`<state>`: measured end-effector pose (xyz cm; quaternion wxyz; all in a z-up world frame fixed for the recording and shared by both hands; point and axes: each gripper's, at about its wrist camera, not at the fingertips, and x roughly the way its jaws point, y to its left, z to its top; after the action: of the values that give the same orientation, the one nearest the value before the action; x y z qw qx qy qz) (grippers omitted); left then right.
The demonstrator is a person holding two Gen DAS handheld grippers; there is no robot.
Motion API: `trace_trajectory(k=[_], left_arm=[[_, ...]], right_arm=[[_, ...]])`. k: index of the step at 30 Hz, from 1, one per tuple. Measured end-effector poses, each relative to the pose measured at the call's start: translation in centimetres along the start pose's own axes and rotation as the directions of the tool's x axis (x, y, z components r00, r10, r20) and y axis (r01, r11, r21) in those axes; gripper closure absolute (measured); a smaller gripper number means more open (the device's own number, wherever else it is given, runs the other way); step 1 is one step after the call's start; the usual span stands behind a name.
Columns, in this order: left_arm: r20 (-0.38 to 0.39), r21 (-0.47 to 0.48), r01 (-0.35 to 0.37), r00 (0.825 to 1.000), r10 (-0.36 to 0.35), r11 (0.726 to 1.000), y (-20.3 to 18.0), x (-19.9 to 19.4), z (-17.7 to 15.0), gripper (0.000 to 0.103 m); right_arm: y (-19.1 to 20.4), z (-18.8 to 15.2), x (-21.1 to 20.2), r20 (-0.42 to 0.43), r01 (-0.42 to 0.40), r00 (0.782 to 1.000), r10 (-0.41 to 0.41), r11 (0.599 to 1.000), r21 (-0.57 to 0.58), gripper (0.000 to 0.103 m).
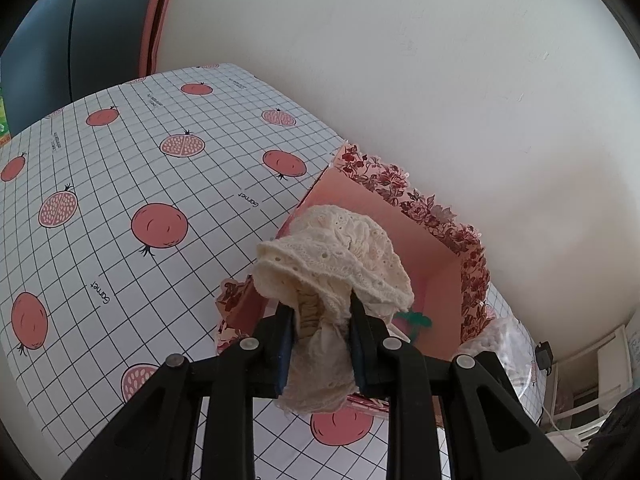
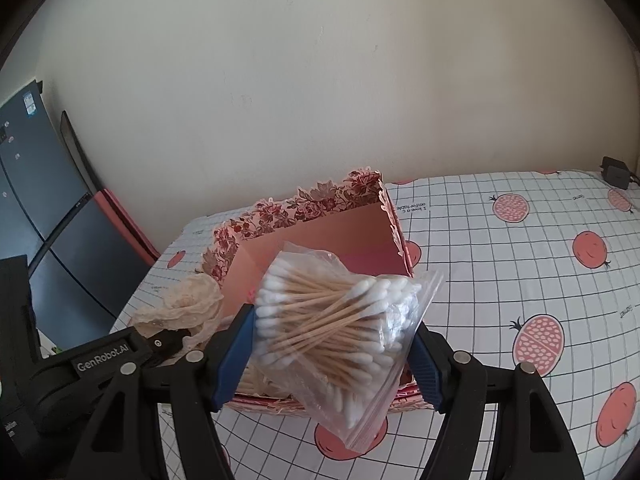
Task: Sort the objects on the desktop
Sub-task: 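Lower the swab bag into the box and open right while left lowers the lace fabric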
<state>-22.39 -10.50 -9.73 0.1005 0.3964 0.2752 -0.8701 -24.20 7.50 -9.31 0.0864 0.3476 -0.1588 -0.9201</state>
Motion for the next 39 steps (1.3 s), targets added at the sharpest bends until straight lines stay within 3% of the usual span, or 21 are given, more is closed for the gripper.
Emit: trace_trajectory(k=[12, 20, 28, 39], left_arm=[[-0.013, 0.007, -0.013, 1.0, 0.013, 1.0, -0.2, 0.2, -0.1, 0.071], [-0.013, 0.014, -0.022, 1.0, 0.023, 1.0, -0.2, 0.0, -0.2, 0.053], [-0.006, 0.016, -0.024, 1.0, 0.024, 1.0, -0.3, -0.5, -0.1, 0.045], [0.007, 0.025, -0.031, 0.999, 0.031, 0.999, -1.1, -1.4, -0.1, 0.042]], right_arm=[[-0.1, 0.2, -0.1, -0.004, 0.006, 1.0, -0.006, 1.0, 0.001, 0.028], [-0.1, 0.4, 0.0, -0.008, 0.009, 1.0, -0.009, 1.0, 0.004, 0.027], [0.0, 0.5, 0.1, -0.005, 0.01, 1.0, -0.01, 1.0, 0.004, 0.027], [-0.4, 1.0, -1.1, 0.013, 0.011, 1.0, -0.011, 1.0, 0.004, 0.027]])
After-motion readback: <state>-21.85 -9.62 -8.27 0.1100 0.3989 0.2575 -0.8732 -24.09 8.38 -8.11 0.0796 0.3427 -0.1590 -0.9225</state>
